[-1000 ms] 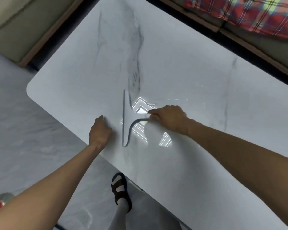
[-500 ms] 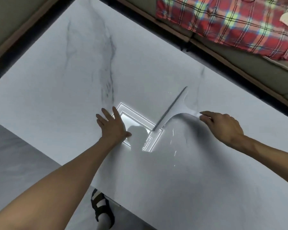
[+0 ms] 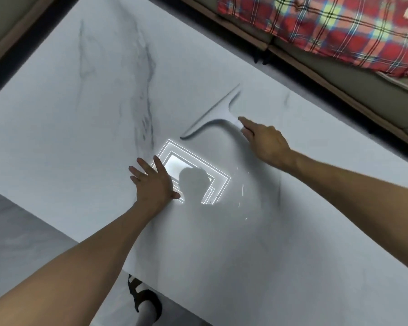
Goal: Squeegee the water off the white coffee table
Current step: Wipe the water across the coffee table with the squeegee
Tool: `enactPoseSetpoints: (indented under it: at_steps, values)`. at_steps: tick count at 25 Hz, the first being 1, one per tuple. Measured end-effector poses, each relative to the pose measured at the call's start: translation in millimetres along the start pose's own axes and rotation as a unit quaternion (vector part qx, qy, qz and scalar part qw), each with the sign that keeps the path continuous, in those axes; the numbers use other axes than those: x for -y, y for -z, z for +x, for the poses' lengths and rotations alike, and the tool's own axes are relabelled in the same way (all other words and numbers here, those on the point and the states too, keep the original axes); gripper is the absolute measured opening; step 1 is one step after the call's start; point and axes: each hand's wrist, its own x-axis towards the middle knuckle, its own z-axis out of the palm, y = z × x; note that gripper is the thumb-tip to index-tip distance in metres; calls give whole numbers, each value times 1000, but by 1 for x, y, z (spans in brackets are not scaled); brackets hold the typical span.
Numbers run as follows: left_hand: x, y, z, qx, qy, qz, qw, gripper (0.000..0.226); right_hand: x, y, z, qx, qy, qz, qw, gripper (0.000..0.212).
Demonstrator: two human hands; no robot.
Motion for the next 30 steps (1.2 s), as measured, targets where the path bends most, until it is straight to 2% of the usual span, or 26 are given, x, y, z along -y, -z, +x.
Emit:
enactPoseSetpoints:
  at_steps: [4,7,10,13,16,18,20,23,27,30]
  values:
    - [-5,7,-3,7,2,-6,1000,128,-76,5,-98,34,-63,-52,996,45]
    - [-8,14,-5,-6,19,-20,1000,116,-108,24,-145,31,-86,-85,992,45]
    - [-34,16,-3,-51,-26,-33,998,118,-106,50,-111,-39,-83,-3,996,40]
    - [-84,12,10,-48,-73,-42,995,119,-83,70,-28,-75,-88,93,989,37]
    - [-110,2,29,-26,-62,-58,996,114,-78,70,30,-51,-141,159,976,33]
    - [-111,-7,37,-33,-52,-40,997,114,-86,63,34,-38,-155,151,975,38]
    - [-111,-10,37,-41,-51,-18,998,116,-100,51,13,-39,-138,100,985,46]
    - [-115,-6,36,-43,-53,8,998,118,-130,32,-52,-44,-130,63,989,47]
    - [-114,-4,34,-37,-49,18,998,116,-147,29,-142,18,-164,37,986,48]
    - [-115,-2,32,-35,-58,31,997,113,-151,53,-139,-6,-152,29,988,47]
